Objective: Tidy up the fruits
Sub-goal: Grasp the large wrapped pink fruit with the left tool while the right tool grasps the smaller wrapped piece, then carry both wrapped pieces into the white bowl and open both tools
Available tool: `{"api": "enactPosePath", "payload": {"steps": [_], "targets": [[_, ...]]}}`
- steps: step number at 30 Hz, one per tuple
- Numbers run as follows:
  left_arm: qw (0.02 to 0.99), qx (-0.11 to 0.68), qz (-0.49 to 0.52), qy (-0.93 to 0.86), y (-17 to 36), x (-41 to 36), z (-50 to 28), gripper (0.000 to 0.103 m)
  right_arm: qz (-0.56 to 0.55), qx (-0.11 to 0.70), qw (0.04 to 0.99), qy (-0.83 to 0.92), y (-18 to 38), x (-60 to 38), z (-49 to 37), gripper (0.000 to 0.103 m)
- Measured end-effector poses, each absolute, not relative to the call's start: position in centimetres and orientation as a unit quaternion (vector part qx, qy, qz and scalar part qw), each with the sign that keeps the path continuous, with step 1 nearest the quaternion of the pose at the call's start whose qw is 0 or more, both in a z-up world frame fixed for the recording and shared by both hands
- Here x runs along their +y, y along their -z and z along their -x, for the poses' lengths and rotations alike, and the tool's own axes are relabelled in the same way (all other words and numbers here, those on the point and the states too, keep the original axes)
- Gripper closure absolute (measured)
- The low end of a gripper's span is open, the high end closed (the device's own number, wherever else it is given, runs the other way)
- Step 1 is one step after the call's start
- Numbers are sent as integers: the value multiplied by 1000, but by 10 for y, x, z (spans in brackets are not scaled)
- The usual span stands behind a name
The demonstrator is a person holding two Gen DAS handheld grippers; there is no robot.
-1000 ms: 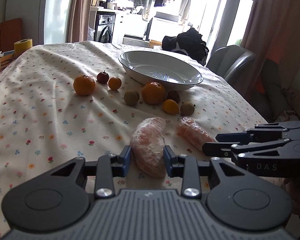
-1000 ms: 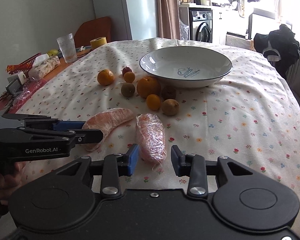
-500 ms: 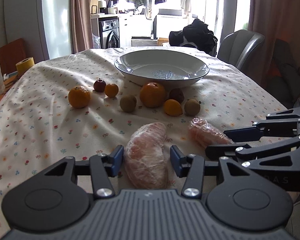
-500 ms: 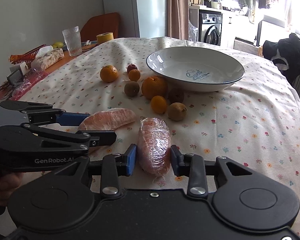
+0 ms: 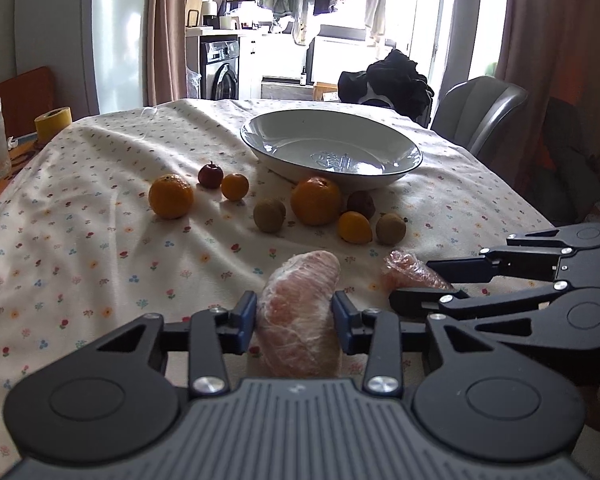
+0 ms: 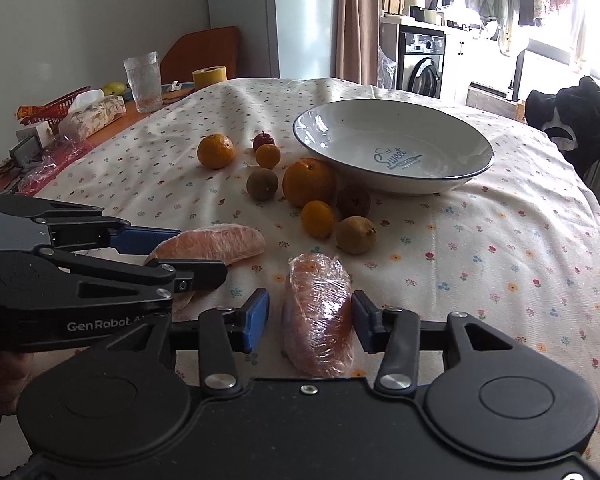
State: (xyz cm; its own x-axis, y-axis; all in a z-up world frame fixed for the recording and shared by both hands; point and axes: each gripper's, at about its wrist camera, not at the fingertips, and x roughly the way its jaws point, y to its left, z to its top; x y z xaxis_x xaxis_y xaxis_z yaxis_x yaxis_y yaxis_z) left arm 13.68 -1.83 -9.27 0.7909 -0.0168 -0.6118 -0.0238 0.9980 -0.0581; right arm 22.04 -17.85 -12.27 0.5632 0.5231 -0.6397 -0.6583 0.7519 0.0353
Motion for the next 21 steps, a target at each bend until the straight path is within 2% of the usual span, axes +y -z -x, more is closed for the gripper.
{"api": "enactPosePath", "payload": {"steps": [2,3,21], "targets": [[948,318,34,2,89,-16,-135,64,118,317,881,-331,124,-175,-220,67],[948,315,36,3,87,-14,-134,64,125,313,882,-329,124,-174,-219,68],[962,270,45,-11,45,18,-145,64,86,284,894,-335,90,-186,-231,69]]}}
